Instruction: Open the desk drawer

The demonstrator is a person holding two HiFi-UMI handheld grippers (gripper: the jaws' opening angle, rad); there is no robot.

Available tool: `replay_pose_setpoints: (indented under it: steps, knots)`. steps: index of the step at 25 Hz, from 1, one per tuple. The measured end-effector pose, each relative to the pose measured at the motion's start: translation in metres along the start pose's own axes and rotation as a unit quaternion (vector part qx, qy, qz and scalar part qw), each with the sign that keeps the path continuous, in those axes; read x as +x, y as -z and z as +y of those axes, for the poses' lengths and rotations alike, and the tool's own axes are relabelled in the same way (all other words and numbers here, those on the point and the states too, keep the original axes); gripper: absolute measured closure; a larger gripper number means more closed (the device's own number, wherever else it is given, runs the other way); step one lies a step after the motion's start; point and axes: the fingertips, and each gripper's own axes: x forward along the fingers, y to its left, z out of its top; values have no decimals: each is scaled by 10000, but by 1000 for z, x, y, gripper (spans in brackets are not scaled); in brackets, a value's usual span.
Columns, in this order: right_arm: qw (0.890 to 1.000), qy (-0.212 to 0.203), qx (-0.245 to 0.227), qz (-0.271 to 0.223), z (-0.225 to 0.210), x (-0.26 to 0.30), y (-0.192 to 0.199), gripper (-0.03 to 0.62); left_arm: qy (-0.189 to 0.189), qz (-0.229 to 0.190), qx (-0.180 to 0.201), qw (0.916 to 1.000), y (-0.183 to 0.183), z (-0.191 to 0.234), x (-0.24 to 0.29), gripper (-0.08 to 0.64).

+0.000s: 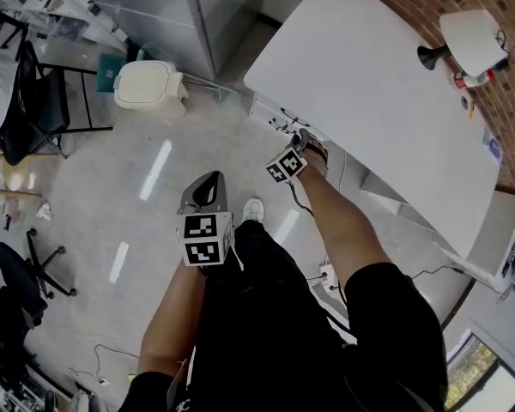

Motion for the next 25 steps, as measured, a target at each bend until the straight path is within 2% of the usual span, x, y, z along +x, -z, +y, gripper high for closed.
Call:
replay_pose_setpoints:
  steps: [5, 9, 13, 17, 20, 25]
  knots:
    - [9987, 345, -363, 126, -7, 36, 0, 497, -47, 162, 43, 9998, 15, 11, 11, 561]
    - [9963, 374, -755, 145, -4, 52, -4, 497, -30, 306, 133, 9994, 29, 14, 19, 561]
    - [9915, 367, -1193, 358, 3, 66, 0, 502, -136, 364, -62, 9992, 33, 22, 20, 561]
    - [9925, 241, -1132, 396, 2, 72, 2, 508, -159, 428, -36, 9989, 37, 25, 21, 561]
    - [9908, 331, -1251, 385, -4, 72, 1, 580, -193, 430, -92, 9988, 40, 28, 22, 561]
    - [9916, 327, -1189, 401, -3, 67, -1, 580, -206, 401, -201, 9988, 42, 27, 23, 561]
